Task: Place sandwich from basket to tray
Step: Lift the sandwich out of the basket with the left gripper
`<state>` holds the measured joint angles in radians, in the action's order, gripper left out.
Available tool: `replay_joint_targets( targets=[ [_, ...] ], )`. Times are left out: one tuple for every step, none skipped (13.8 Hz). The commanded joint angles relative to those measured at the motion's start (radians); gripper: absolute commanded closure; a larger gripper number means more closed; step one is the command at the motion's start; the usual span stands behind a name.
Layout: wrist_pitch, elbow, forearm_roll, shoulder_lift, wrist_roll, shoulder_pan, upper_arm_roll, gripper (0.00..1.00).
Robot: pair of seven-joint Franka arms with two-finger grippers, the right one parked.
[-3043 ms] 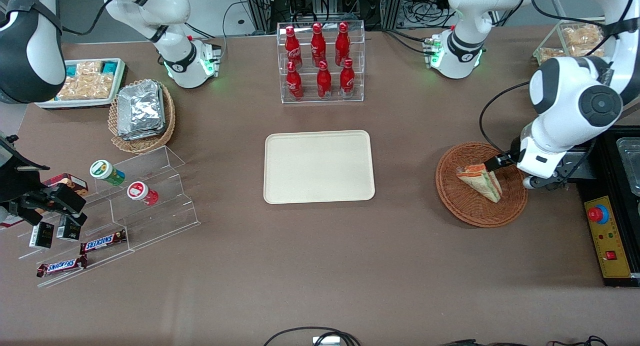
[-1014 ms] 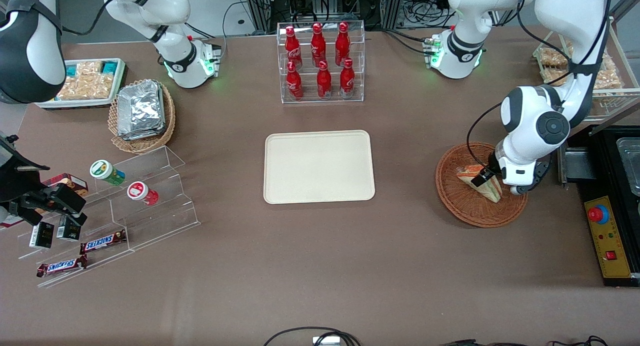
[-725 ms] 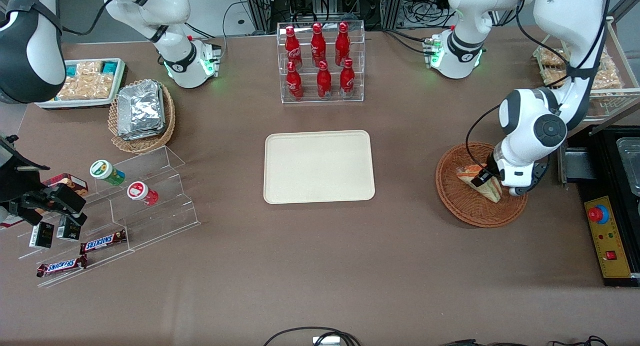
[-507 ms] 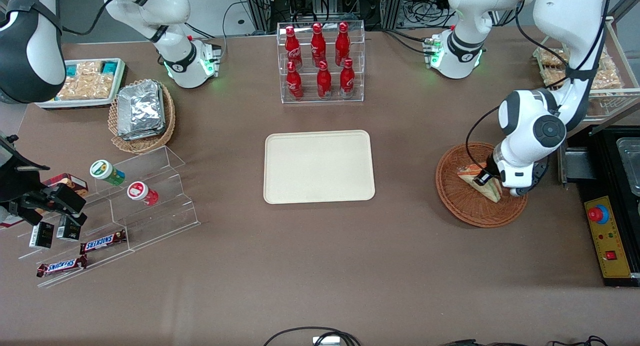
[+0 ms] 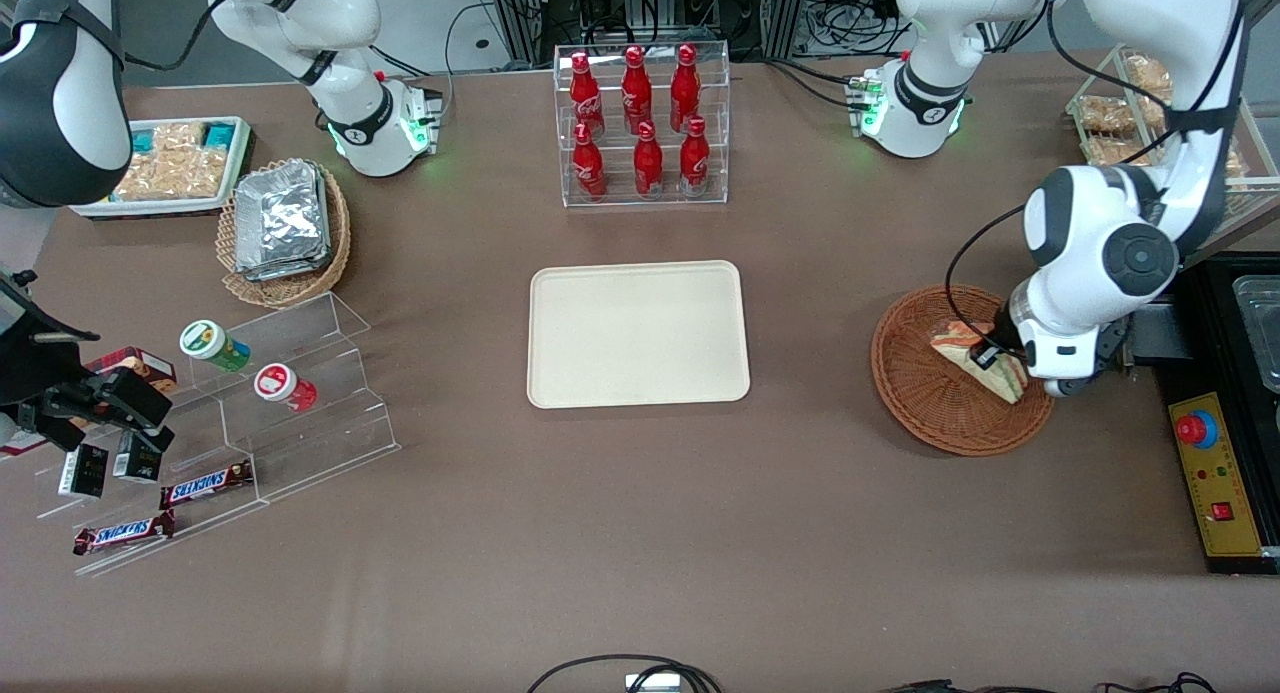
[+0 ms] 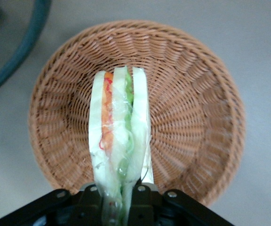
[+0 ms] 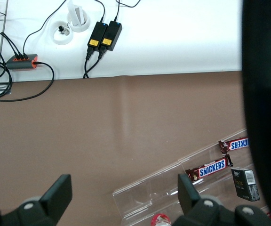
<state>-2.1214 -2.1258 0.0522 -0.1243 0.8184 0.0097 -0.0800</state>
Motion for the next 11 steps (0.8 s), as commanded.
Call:
replay_joint_targets(
  targets=[
    [0.138,0.139,0.014,-0.002,0.001,-0.020,-0.061,1.00],
    [0.155,0.159,0.014,-0.003,-0.001,-0.020,-0.090,1.00],
    [0.167,0.177,0.014,-0.003,-0.004,-0.020,-0.124,1.00],
    [0.173,0.190,0.014,-0.003,-0.008,-0.020,-0.159,1.00],
    [0.173,0.199,0.014,-0.003,-0.007,-0.020,-0.196,1.00],
    [0.175,0.210,0.014,-0.006,-0.004,-0.020,-0.231,1.00],
    [0.173,0.211,0.014,-0.006,-0.004,-0.022,-0.263,1.00],
    [0.173,0.213,0.014,-0.006,-0.004,-0.022,-0.294,1.00],
    [0.173,0.213,0.014,-0.006,-0.004,-0.022,-0.328,1.00],
    [0.173,0.213,0.015,-0.009,-0.007,-0.022,-0.358,1.00],
    [0.173,0.211,0.029,-0.012,-0.008,-0.024,-0.386,1.00]
  ],
)
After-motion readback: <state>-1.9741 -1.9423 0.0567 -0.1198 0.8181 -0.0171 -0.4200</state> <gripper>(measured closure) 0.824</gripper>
